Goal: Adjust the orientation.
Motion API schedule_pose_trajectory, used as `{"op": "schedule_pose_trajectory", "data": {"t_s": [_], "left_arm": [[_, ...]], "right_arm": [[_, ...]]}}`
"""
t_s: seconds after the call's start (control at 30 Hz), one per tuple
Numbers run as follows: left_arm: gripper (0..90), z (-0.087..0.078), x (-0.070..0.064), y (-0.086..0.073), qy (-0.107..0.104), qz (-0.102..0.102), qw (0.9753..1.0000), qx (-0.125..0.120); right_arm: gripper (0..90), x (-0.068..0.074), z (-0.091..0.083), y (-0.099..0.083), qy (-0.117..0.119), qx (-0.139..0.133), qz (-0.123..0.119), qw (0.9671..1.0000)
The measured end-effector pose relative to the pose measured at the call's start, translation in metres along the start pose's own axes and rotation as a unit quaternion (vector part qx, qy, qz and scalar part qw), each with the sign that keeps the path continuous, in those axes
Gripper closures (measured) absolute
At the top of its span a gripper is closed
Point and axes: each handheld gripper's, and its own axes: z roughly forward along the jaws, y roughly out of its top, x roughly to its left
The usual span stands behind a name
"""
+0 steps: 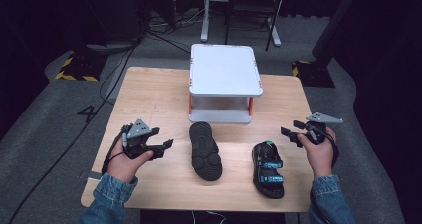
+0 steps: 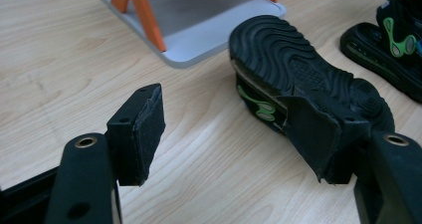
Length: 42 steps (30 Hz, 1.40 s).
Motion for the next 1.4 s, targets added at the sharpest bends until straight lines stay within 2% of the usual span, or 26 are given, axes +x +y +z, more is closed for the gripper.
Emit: {"op": "schedule_pose_trajectory", "data": {"t_s": [0.1, 0.2, 0.23, 0.3, 0.37, 0.43, 0.53, 0.63, 0.8, 0.9, 1.07, 1.1, 1.17, 1.23, 1.3, 1.33, 1.4], "left_arm": [[31.4, 0.008, -0.011, 0.001, -0.019, 0.005, 0.9998, -0.005], [32.2, 0.017, -0.022, 0.002, -0.027, 0.030, 0.9992, -0.004], [35.4, 0.020, -0.024, 0.001, -0.030, 0.036, 0.9989, -0.004], [48.2, 0.026, -0.031, 0.001, -0.037, 0.050, 0.9981, -0.001], [51.5, 0.031, -0.037, 0.001, -0.041, 0.061, 0.9973, -0.003], [58.5, 0.036, -0.043, 0.001, -0.050, 0.074, 0.9960, -0.002], [63.9, 0.046, -0.047, 0.000, -0.056, 0.089, 0.9944, 0.005], [64.0, 0.056, -0.047, -0.006, -0.050, 0.100, 0.9936, 0.015], [63.5, 0.061, -0.045, -0.011, -0.051, 0.097, 0.9935, 0.032], [63.3, 0.059, -0.043, -0.013, -0.040, 0.103, 0.9924, 0.053], [61.5, 0.057, -0.037, -0.020, -0.029, 0.093, 0.9914, 0.088], [61.4, 0.058, -0.036, -0.022, -0.024, 0.092, 0.9910, 0.094], [61.5, 0.062, -0.034, -0.027, -0.011, 0.098, 0.9882, 0.118], [62.3, 0.062, -0.032, -0.030, 0.005, 0.099, 0.9871, 0.126], [57.5, 0.061, -0.028, -0.031, -0.010, 0.083, 0.9891, 0.121], [54.6, 0.060, -0.026, -0.030, -0.028, 0.065, 0.9912, 0.112], [52.7, 0.055, -0.024, -0.028, -0.030, 0.054, 0.9930, 0.101]], "right_arm": [[31.3, 0.000, 0.001, -0.001, 0.001, 0.001, -0.001, 1.0000], [31.2, 0.001, 0.001, -0.001, 0.002, 0.005, 0.001, 1.0000], [31.2, 0.001, 0.002, 0.000, 0.003, 0.005, 0.000, 1.0000], [31.2, 0.002, 0.003, 0.000, 0.005, 0.006, -0.003, 1.0000], [31.2, 0.003, 0.003, 0.000, 0.007, 0.007, -0.006, 0.9999], [31.2, 0.004, 0.004, 0.000, 0.008, 0.007, -0.007, 0.9999], [31.2, 0.004, 0.006, 0.000, 0.009, 0.010, -0.006, 0.9999], [31.2, 0.005, 0.007, -0.001, 0.011, 0.013, -0.005, 0.9998], [31.2, 0.006, 0.008, -0.001, 0.013, 0.013, -0.006, 0.9998], [31.2, 0.006, 0.008, -0.001, 0.014, 0.016, -0.008, 0.9997], [31.0, 0.007, 0.009, -0.001, 0.017, 0.016, -0.007, 0.9997], [31.0, 0.007, 0.009, -0.001, 0.017, 0.016, -0.008, 0.9997], [30.8, 0.007, 0.010, -0.001, 0.019, 0.017, -0.006, 0.9997], [30.7, 0.007, 0.011, -0.001, 0.020, 0.021, -0.007, 0.9995], [30.7, 0.007, 0.012, -0.001, 0.022, 0.023, -0.007, 0.9995], [30.7, 0.007, 0.012, -0.001, 0.022, 0.022, -0.007, 0.9995], [30.7, 0.006, 0.011, -0.001, 0.021, 0.020, -0.007, 0.9996]]}}
